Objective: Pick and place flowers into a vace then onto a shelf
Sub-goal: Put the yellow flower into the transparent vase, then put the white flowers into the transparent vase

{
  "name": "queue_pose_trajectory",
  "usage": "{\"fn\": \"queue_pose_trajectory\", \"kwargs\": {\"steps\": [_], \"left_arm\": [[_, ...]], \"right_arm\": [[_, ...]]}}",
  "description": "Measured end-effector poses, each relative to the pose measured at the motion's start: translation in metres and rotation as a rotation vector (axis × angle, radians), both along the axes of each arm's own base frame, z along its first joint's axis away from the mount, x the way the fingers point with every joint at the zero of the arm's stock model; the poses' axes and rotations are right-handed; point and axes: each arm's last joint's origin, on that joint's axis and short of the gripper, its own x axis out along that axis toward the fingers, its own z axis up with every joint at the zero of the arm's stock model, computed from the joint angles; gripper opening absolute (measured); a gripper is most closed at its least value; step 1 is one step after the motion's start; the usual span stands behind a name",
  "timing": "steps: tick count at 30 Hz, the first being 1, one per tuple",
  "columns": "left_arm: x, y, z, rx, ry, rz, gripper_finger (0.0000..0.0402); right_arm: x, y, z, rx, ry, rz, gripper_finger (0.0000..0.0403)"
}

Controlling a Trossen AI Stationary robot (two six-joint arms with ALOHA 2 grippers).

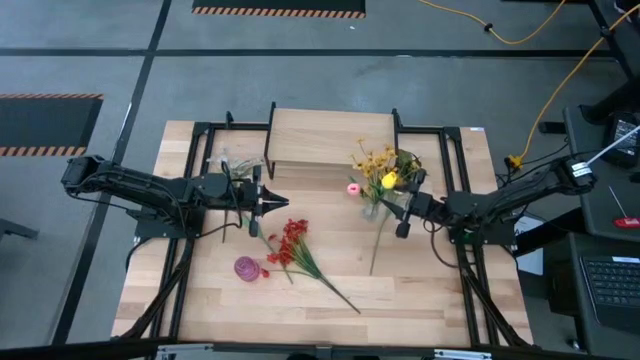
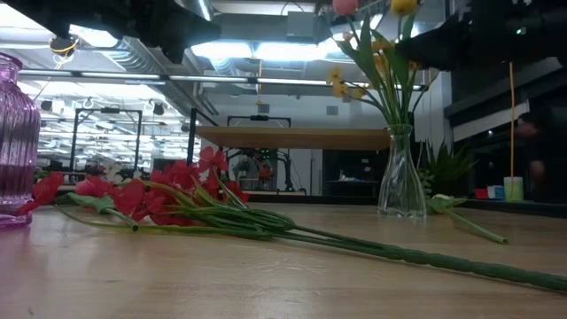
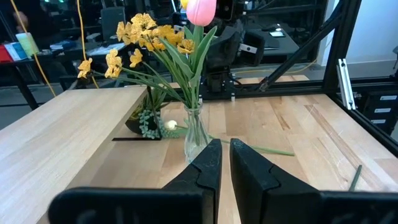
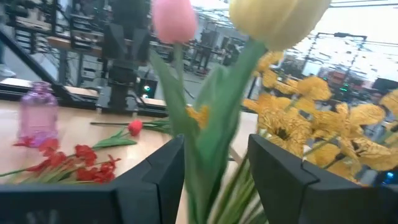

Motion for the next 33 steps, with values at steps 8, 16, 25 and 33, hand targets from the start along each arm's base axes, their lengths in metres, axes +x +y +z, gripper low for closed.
{"fn": "queue_pose_trajectory", "kwargs": {"steps": [8,16,25,33], "left_arm": [[0.000,0.000,0.000,0.001,-0.001,0.000,0.0029],[0.000,0.000,0.000,0.002,-0.001,0.000,0.0029],[0.000,0.000,0.000,0.002,-0.005,0.000,0.0029],[0.000,0.000,0.000,-0.012,-0.006,0.003,0.0029]], "right_arm": [[-0.011,0.007,0.007,-0.020,-0.015,-0.010,0.0175],[-0.021,0.013,0.016,-0.051,-0.054,0.016,0.0175],[-0.025,0.020,0.047,-0.073,-0.122,0.054,0.0175],[-0.023,0.029,0.074,-0.080,-0.068,0.109,0.0174]]}}
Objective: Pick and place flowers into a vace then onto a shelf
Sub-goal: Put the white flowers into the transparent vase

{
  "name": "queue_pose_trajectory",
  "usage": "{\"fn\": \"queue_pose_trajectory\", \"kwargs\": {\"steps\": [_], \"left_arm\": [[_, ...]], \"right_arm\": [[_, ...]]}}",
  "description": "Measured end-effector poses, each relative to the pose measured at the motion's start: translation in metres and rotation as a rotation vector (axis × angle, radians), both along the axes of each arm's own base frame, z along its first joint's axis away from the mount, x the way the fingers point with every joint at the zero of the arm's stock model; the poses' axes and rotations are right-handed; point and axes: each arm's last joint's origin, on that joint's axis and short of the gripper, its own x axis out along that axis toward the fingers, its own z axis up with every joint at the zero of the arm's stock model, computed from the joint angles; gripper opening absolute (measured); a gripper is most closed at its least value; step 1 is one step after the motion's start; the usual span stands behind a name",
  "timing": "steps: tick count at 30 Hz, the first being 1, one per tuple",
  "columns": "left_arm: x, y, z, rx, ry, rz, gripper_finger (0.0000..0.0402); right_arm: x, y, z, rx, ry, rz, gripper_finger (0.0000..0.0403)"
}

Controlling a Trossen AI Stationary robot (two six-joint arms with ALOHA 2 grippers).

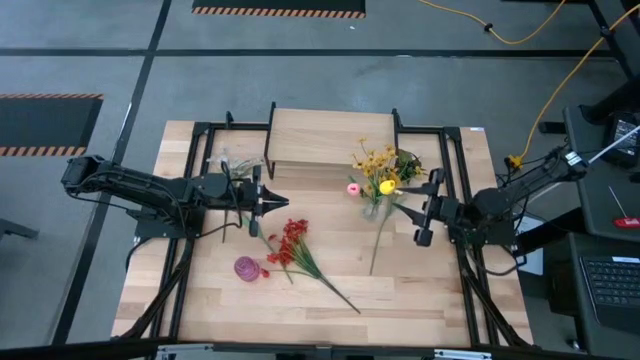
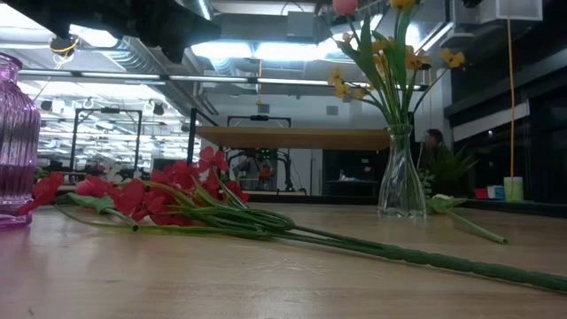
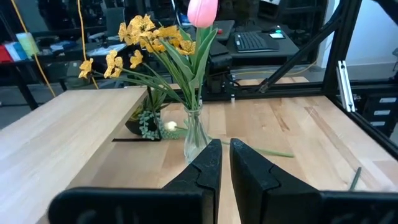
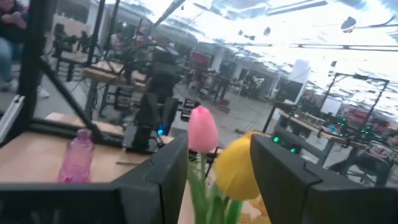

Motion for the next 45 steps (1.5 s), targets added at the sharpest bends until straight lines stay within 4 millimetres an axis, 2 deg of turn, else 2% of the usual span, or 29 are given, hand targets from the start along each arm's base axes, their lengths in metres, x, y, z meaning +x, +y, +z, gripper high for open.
{"fn": "queue_pose_trajectory", "kwargs": {"steps": [5,10,14,20,25,32,39,45], "left_arm": [[0.000,0.002,0.000,-0.013,-0.001,0.056,0.0027],[-0.001,0.005,-0.002,-0.032,0.011,0.180,0.0011],[-0.001,0.008,0.004,-0.082,0.098,0.292,0.0002],[-0.002,0.011,0.027,-0.165,0.256,0.481,0.0001],[-0.001,0.011,0.047,-0.230,0.448,0.581,0.0002],[0.007,0.011,0.061,-0.293,0.753,0.789,0.0003],[0.013,0.018,0.048,-0.367,0.922,0.958,0.0004],[0.013,0.029,0.026,-0.417,1.008,1.030,0.0034]], "right_arm": [[-0.002,0.008,0.011,0.008,0.026,0.094,0.0144],[-0.005,0.017,0.020,-0.005,0.084,0.244,0.0071],[-0.004,0.017,0.012,0.012,0.124,0.246,0.0010],[-0.001,0.012,0.000,0.010,0.137,0.210,0.0015],[0.001,0.010,-0.005,0.010,0.138,0.195,0.0003],[0.001,0.010,-0.005,0.009,0.138,0.195,0.0018],[0.001,0.010,-0.007,-0.001,0.160,0.194,0.0010],[0.001,0.010,-0.013,-0.025,0.211,0.192,0.0003]]}}
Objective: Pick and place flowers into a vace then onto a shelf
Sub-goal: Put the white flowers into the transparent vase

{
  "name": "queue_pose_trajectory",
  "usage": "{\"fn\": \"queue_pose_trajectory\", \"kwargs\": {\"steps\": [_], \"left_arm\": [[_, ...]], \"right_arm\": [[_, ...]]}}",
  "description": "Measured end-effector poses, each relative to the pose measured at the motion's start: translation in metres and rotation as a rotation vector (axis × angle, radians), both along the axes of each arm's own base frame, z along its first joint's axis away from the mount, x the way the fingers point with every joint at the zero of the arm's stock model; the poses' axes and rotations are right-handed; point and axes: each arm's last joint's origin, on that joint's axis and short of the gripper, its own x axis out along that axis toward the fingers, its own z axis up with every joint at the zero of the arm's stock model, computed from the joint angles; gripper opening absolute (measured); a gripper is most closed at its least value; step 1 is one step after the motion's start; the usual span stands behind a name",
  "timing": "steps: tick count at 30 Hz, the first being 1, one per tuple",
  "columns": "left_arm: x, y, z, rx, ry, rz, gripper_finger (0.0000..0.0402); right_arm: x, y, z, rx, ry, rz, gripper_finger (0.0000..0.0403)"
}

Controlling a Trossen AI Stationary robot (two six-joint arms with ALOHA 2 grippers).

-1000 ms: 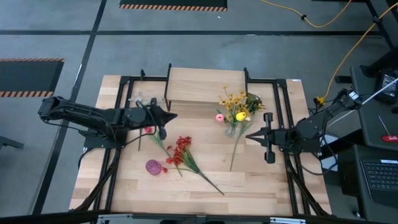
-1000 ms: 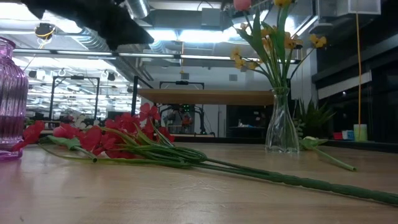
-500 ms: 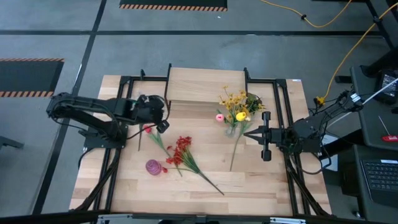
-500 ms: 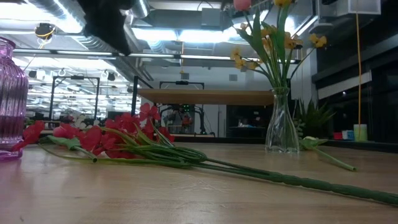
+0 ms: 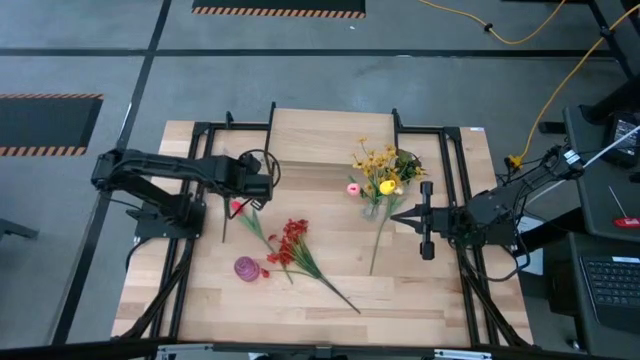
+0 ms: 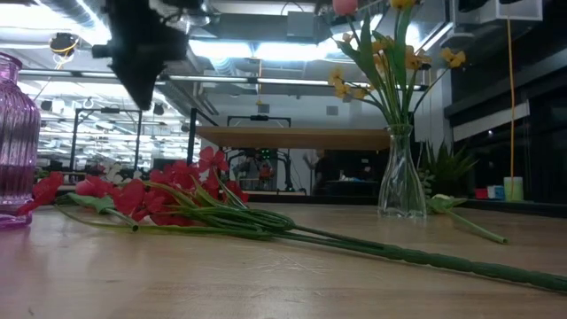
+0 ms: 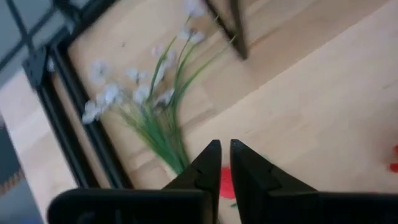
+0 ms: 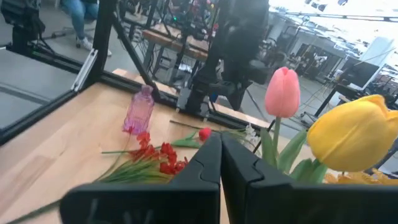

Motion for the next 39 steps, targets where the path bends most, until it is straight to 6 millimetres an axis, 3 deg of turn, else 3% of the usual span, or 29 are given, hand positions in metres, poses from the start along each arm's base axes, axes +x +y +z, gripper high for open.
{"fn": "queue_pose_trajectory", "kwargs": {"steps": [8,17,24,30,39], "left_arm": [[-0.022,0.019,-0.022,-0.023,0.039,0.150,0.0095],[-0.047,0.032,-0.061,-0.099,-0.072,0.266,0.0137],[-0.063,0.036,-0.082,-0.125,-0.084,0.331,0.0150],[-0.068,0.039,-0.090,-0.133,-0.075,0.362,0.0153],[-0.077,0.036,-0.120,-0.204,-0.098,0.382,0.0153]], "right_arm": [[0.000,0.000,-0.005,-0.026,0.044,0.000,0.0012],[-0.001,0.000,-0.008,-0.042,0.073,0.000,0.0008],[-0.001,0.000,-0.008,-0.043,0.074,0.000,0.0011],[-0.001,0.000,-0.009,-0.045,0.078,0.000,0.0005],[-0.001,0.000,-0.009,-0.049,0.084,0.000,0.0012]]}}
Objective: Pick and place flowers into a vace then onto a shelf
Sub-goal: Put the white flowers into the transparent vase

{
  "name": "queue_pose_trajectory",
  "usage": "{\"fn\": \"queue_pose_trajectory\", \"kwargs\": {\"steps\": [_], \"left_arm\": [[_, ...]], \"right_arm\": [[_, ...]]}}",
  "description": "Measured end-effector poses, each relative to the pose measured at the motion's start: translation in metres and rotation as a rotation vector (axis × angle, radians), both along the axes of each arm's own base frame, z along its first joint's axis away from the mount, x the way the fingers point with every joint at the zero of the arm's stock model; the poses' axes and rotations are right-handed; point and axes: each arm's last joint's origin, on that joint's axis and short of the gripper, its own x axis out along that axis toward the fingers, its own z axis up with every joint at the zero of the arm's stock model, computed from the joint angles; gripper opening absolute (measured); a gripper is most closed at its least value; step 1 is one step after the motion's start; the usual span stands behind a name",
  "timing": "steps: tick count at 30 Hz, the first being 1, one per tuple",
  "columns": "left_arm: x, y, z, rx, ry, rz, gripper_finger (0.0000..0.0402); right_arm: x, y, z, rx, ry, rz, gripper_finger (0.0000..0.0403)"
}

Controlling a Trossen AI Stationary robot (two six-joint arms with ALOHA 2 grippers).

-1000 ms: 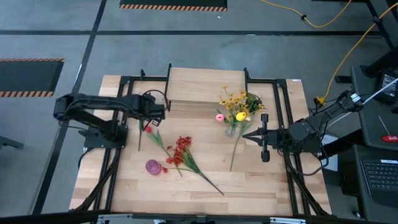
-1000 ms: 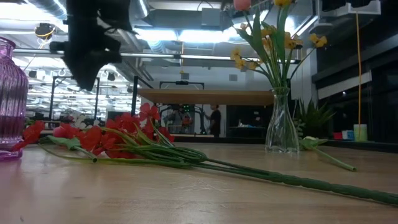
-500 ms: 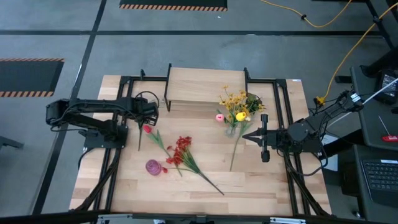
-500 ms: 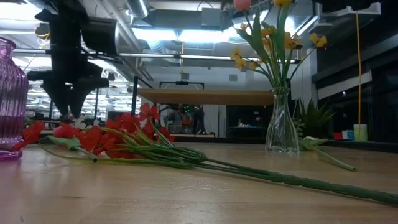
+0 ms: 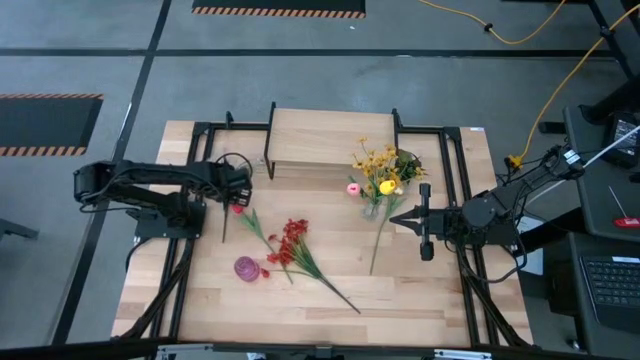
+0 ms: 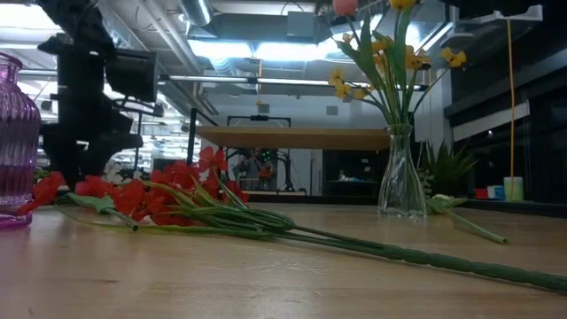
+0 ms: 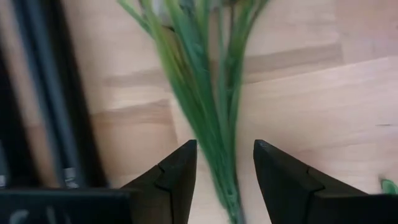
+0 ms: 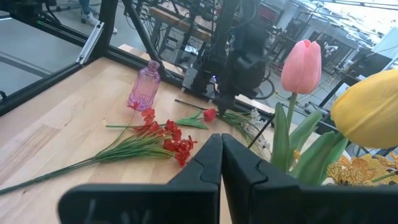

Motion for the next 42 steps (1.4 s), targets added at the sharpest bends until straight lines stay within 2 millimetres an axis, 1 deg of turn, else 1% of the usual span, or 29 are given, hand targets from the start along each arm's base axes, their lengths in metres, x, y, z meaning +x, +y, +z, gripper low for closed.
{"fn": "queue_pose_trajectory", "kwargs": {"steps": [7,14,16,18,20,23,24,29,33,37,42], "left_arm": [[-0.007,-0.004,-0.016,-0.054,-0.016,0.025,0.0152],[-0.007,-0.004,-0.017,-0.059,-0.027,0.014,0.0139],[-0.006,-0.004,-0.017,-0.060,-0.031,-0.001,0.0127],[-0.005,-0.004,-0.017,-0.065,-0.042,-0.024,0.0107],[-0.003,-0.004,-0.017,-0.071,-0.054,-0.046,0.0079],[-0.003,-0.004,-0.017,-0.069,-0.060,-0.047,0.0024],[-0.003,-0.004,-0.017,-0.065,-0.059,-0.046,0.0015],[-0.003,-0.003,-0.016,-0.041,-0.058,-0.048,0.0007],[-0.004,-0.003,-0.011,0.002,-0.093,-0.045,0.0006],[-0.009,-0.002,-0.001,0.087,-0.147,-0.022,0.0005],[-0.017,-0.002,0.024,0.200,-0.178,0.017,0.0005]], "right_arm": [[0.000,0.000,0.000,0.000,0.000,0.000,0.0004],[0.000,0.000,0.000,0.000,0.000,0.000,0.0012],[0.000,0.000,0.000,0.000,0.000,0.000,0.0013],[0.000,0.000,0.000,0.000,0.000,0.000,0.0013],[0.000,0.000,0.000,-0.001,0.001,0.000,0.0013],[0.000,0.000,0.000,-0.001,0.000,0.000,0.0013],[0.000,0.000,0.000,-0.001,0.001,0.000,0.0014],[0.000,0.000,0.000,-0.001,0.001,0.000,0.0014],[0.000,0.000,0.000,-0.001,0.001,0.000,0.0014],[0.000,0.000,0.000,-0.001,0.001,0.000,0.0014],[0.000,0.000,0.000,-0.001,0.001,0.000,0.0014]]}}
